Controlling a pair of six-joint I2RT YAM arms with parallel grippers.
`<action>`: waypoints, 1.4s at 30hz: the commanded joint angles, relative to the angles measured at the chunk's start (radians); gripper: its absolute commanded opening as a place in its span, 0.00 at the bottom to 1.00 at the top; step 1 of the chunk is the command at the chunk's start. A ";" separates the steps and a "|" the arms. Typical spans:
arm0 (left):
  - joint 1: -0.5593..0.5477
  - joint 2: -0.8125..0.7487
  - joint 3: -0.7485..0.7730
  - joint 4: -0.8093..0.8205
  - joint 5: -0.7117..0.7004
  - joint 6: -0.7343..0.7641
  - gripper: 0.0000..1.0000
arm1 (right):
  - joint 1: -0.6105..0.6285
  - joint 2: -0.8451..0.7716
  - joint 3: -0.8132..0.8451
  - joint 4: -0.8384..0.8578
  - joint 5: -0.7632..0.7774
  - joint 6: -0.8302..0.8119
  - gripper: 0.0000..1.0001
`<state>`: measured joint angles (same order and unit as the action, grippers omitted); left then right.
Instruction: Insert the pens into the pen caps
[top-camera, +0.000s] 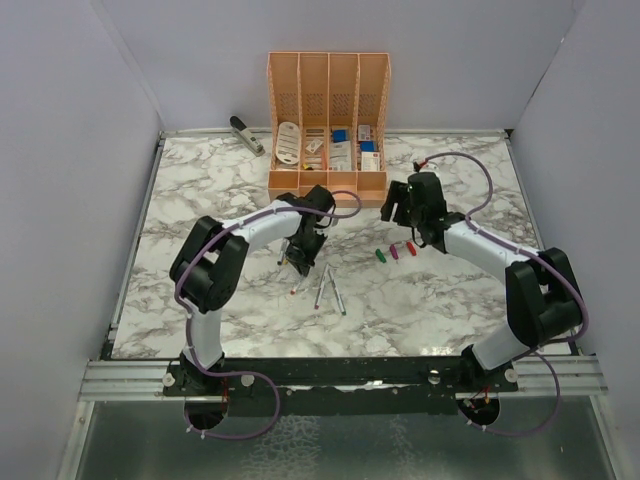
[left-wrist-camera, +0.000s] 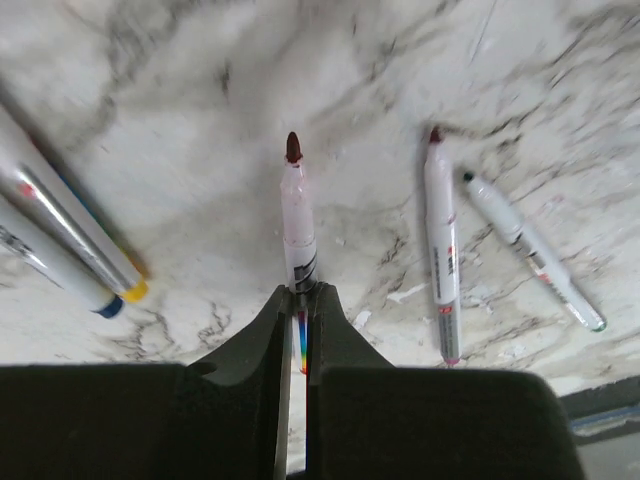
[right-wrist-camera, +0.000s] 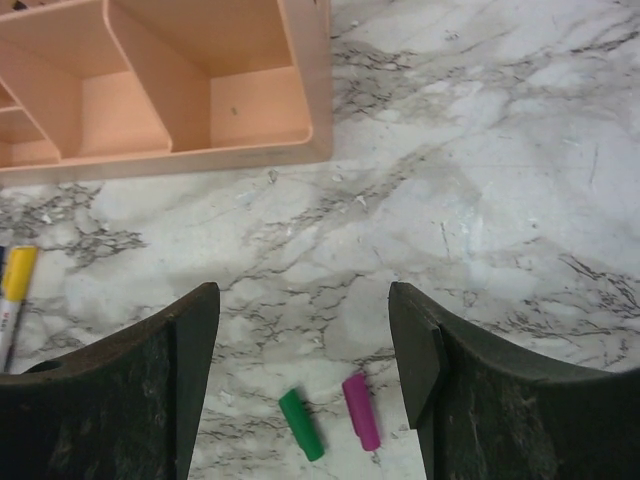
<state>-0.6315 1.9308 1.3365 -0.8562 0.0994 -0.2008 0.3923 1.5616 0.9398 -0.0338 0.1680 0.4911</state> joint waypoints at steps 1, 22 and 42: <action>0.009 -0.079 0.079 0.118 -0.065 0.046 0.00 | -0.001 -0.031 -0.052 -0.083 0.078 -0.063 0.68; 0.053 -0.228 0.010 0.524 0.262 0.082 0.00 | -0.002 0.084 -0.040 -0.281 0.173 0.000 0.65; 0.067 -0.303 -0.063 0.579 0.294 0.102 0.00 | -0.003 0.080 -0.045 -0.350 0.117 0.045 0.32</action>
<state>-0.5743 1.6680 1.2793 -0.2993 0.3660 -0.1192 0.3923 1.6707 0.9134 -0.3271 0.3115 0.5156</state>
